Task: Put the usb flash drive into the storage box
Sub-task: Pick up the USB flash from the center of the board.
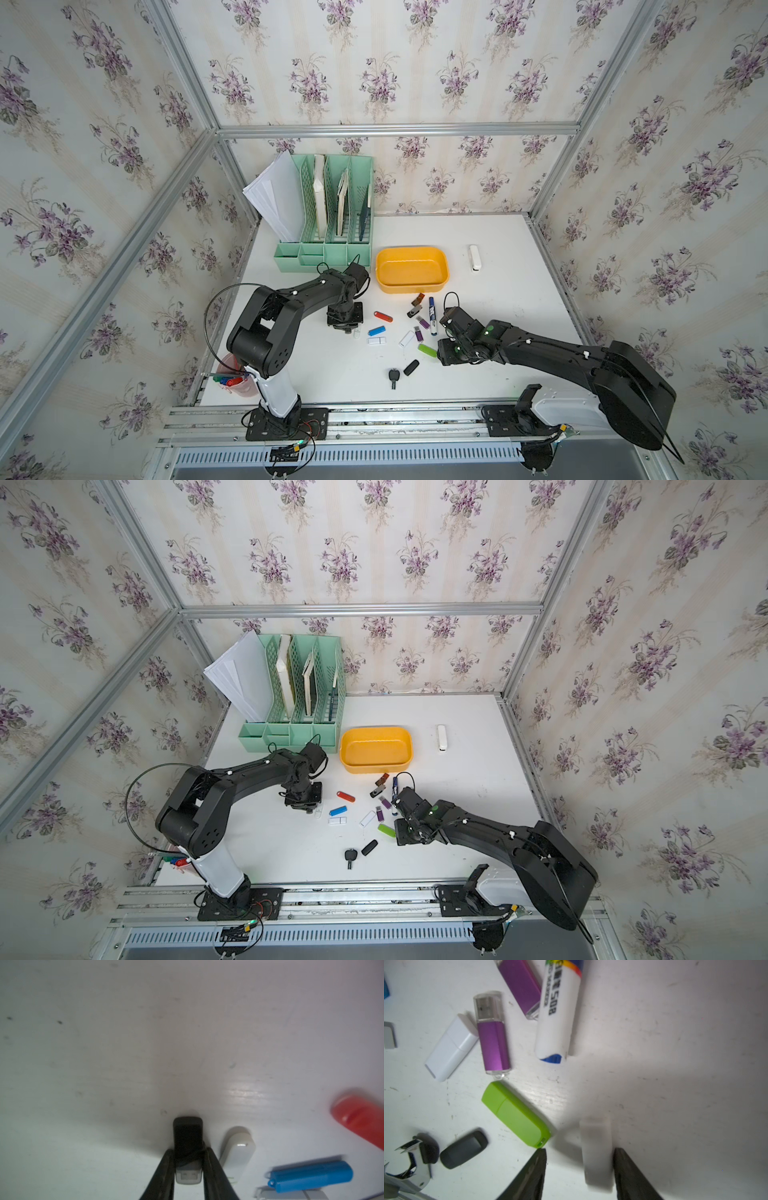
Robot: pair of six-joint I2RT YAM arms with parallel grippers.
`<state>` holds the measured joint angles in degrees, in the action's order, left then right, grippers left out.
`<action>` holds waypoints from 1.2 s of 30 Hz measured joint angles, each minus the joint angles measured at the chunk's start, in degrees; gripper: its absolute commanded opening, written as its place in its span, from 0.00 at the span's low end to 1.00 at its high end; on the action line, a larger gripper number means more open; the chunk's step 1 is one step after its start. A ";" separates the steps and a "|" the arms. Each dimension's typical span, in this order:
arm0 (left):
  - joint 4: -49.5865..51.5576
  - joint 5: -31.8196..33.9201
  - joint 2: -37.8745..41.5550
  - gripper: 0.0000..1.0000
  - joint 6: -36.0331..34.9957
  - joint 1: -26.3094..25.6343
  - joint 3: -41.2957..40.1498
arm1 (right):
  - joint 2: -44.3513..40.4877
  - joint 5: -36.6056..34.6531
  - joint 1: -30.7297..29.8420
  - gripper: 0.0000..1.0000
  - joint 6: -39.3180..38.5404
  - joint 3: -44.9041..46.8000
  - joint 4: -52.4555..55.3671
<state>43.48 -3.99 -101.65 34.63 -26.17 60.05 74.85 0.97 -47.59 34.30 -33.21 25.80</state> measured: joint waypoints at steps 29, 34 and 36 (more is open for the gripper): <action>0.26 0.07 -0.20 0.26 -0.57 0.00 0.20 | 4.02 -6.62 -1.95 0.22 0.24 -3.26 4.50; 0.55 0.07 -0.42 0.26 -0.81 -0.02 0.39 | 3.78 -6.56 -1.99 0.22 0.42 -3.91 6.69; 0.61 0.07 -0.46 0.26 -0.83 -0.02 0.44 | 3.50 -6.71 -1.99 0.22 0.42 -4.94 8.09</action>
<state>44.10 -3.92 -102.10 33.80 -26.20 60.49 78.35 -5.74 -49.58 34.72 -38.15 33.89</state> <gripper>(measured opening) 0.259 0.254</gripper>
